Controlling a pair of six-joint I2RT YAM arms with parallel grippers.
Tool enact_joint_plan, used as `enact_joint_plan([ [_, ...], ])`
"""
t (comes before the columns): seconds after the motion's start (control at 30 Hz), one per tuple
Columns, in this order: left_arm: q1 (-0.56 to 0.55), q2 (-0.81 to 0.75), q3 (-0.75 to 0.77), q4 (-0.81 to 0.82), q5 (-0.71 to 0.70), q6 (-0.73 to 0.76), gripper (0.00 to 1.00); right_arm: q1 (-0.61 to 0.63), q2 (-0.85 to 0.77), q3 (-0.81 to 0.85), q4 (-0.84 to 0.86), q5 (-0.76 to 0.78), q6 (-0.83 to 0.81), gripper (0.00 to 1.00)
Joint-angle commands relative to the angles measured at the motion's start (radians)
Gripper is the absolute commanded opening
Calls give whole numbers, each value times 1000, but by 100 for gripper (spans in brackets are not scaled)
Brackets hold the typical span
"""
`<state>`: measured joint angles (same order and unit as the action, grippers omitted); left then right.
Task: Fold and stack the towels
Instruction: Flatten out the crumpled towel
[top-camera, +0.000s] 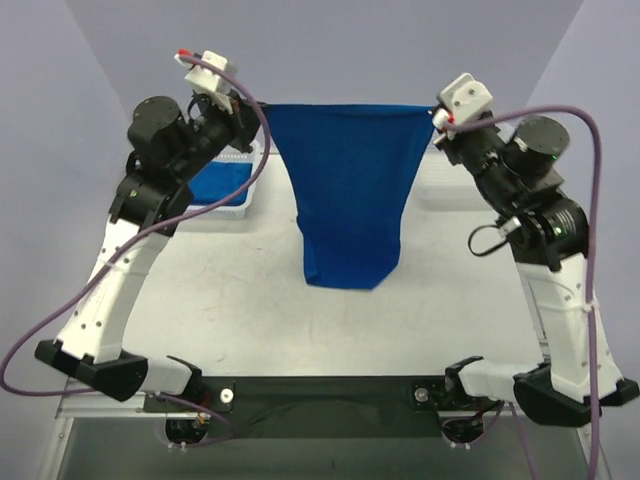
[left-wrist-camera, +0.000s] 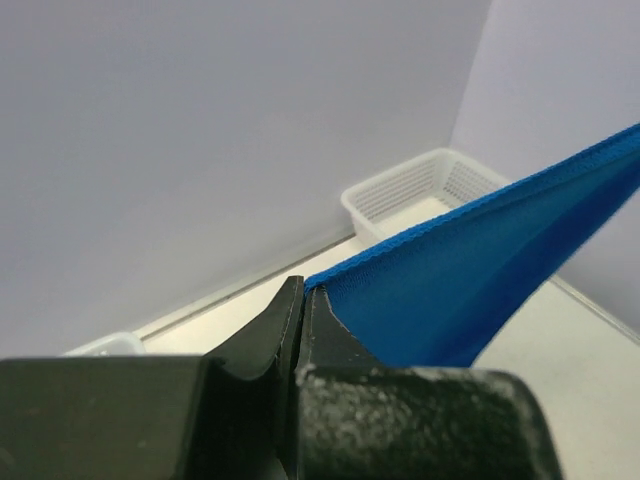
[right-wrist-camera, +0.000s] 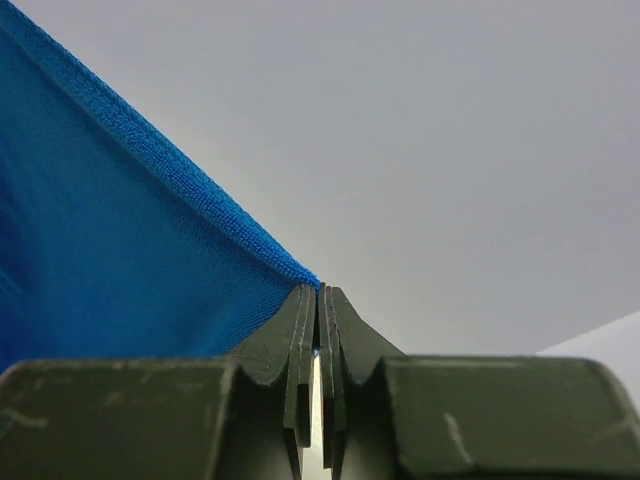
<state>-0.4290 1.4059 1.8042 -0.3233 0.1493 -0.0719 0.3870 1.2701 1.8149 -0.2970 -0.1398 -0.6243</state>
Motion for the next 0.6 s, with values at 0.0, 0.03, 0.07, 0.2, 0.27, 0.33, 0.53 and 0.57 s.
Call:
enact_joint_plan([
  [0.0, 12, -151, 64, 95, 103, -17, 0, -10, -138, 35, 91, -36, 31, 0],
  [0.03, 12, -178, 58, 102, 122, -23, 0, -10, -158, 38, 91, -72, 40, 0],
  [0.07, 10, -205, 52, 112, 140, -26, 0, -10, -196, 40, 91, -89, 52, 0],
  [0.2, 10, -332, 53, 132, 197, -43, 0, -10, -281, 63, 93, -181, 80, 0],
  [0.27, 10, -355, 87, 127, 240, -54, 0, -10, -308, 80, 90, -219, 89, 0],
  [0.33, 12, -370, 133, 115, 262, -58, 0, -10, -321, 107, 91, -239, 98, 0],
  [0.53, 13, -349, 204, 35, 222, -51, 0, -10, -313, 191, 107, -296, 129, 0],
  [0.57, 13, -340, 220, 20, 226, -57, 0, -10, -298, 201, 107, -297, 130, 0],
])
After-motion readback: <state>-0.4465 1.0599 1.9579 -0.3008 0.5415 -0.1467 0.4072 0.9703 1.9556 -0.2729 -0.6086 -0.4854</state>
